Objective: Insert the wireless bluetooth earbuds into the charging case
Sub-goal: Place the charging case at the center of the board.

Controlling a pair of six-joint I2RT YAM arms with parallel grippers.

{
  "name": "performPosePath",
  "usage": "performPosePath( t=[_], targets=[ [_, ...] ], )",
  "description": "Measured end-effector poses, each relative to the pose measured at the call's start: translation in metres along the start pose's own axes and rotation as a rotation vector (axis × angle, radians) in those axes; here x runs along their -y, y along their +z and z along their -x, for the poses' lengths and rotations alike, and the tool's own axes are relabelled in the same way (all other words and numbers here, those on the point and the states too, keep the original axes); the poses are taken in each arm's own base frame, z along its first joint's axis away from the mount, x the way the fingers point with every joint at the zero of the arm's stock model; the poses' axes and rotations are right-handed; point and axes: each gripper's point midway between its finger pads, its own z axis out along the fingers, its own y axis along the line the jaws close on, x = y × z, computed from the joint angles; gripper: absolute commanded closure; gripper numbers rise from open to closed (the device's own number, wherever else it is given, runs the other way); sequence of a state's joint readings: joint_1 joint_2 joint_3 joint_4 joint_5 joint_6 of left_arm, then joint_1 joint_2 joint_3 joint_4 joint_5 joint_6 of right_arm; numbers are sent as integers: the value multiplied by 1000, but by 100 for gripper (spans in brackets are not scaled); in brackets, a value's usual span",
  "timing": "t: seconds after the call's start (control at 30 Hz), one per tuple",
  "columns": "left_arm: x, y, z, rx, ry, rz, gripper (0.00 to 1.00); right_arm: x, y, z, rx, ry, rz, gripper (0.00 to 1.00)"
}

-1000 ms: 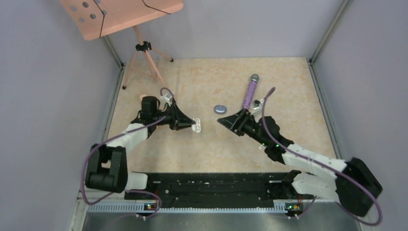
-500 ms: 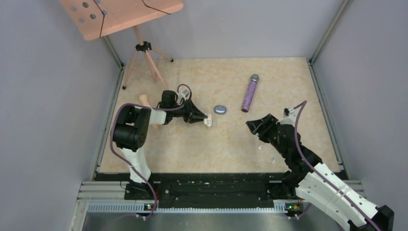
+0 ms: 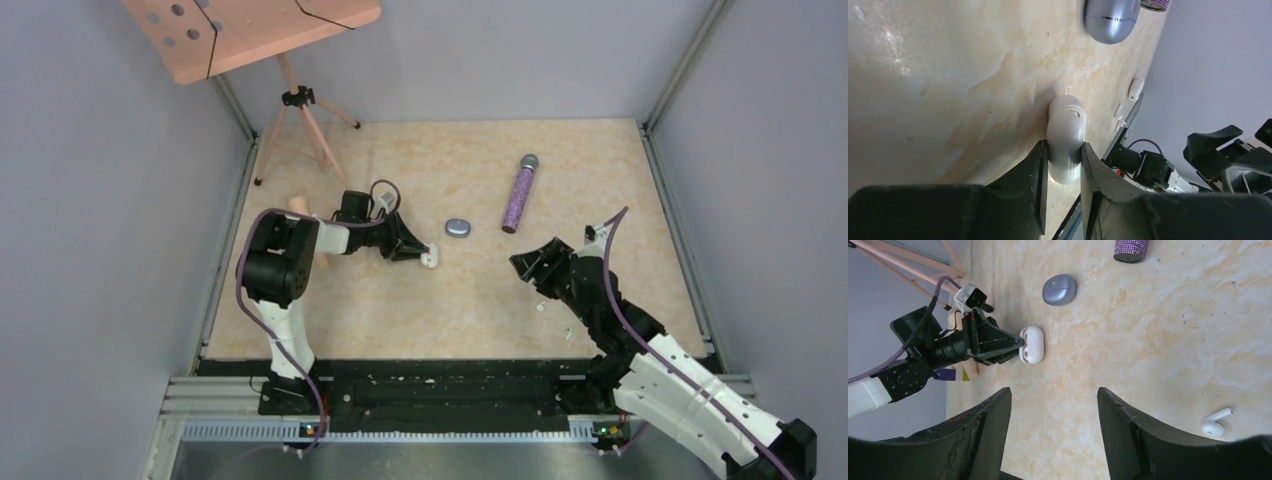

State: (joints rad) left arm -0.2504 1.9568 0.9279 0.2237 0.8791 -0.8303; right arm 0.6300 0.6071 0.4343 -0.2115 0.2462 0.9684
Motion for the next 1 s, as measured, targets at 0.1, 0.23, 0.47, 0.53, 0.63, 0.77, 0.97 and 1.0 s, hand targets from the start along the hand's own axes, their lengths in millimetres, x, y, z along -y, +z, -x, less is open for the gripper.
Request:
performPosePath(
  t=[0.1, 0.23, 0.47, 0.53, 0.63, 0.77, 0.97, 1.0],
  targets=[
    [-4, 0, 2, 4, 14, 34, 94, 0, 1, -1, -3, 0, -2, 37],
    [-7, 0, 1, -6, 20, 61, 50, 1, 2, -3, -13, -3, -6, 37],
    [7, -6, 2, 0, 65, 78, 22, 3, 5, -8, -35, -11, -14, 38],
    [5, -9, 0, 4, 64, 110, 22, 4, 7, -9, -42, -19, -29, 38],
    [3, -15, -4, 20, 64, 178, 21, 11, 10, -9, -60, -48, -94, 39],
    [13, -35, -6, 90, 122, 287, 22, 29, 12, -6, -72, -96, -230, 42],
    [64, -56, -28, 174, 319, 346, 23, 98, 7, 10, -59, -63, -527, 42],
    [71, -54, -35, 169, 344, 346, 23, 107, 4, 12, -58, -51, -569, 42]
  ],
)
